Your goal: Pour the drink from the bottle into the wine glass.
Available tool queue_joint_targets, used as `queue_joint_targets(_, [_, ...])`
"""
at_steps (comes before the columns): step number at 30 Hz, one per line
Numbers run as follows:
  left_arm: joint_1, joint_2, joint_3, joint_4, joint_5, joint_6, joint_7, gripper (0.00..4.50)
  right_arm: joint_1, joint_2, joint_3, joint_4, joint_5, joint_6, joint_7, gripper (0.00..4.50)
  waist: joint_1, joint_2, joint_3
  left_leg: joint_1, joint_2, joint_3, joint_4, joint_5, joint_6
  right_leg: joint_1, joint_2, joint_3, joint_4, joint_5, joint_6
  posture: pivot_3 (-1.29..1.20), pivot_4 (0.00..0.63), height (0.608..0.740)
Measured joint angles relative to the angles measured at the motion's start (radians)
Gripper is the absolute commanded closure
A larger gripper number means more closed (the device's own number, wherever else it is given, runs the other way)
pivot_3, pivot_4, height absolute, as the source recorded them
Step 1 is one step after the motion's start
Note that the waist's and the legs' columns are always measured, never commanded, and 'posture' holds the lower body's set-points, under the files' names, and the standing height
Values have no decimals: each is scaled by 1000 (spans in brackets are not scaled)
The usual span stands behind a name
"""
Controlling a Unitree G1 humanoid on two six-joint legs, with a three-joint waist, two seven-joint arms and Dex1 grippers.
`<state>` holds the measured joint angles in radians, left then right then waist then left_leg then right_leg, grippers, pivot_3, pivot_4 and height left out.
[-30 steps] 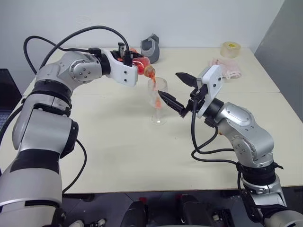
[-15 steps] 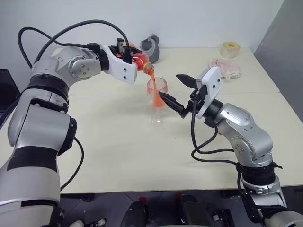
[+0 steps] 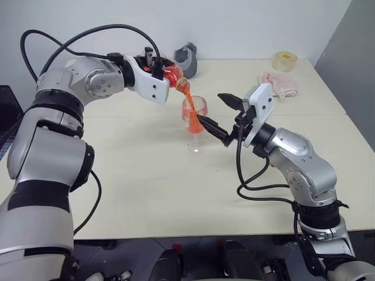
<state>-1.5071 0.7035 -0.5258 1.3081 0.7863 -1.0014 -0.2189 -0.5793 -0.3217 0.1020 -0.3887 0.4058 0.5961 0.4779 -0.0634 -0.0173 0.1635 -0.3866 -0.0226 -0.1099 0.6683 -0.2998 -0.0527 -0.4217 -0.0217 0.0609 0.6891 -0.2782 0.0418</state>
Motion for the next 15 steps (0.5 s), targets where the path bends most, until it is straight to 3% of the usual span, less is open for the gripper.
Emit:
queue_joint_targets(9, [0, -2, 9, 7, -21, 12, -19, 3604, -1, -1, 0, 2, 0, 0, 1, 0, 0, 0, 0, 0, 0, 0, 0, 0, 0, 0, 0, 0, 0, 0, 0, 0, 150, 740])
queue_joint_targets(15, [12, -43, 97, 24, -151, 33, -167, 3604, -1, -7, -1, 2, 0, 0, 1, 0, 0, 0, 0, 0, 0, 0, 2, 0, 0, 0, 0, 0, 1, 0, 0, 0, 150, 740])
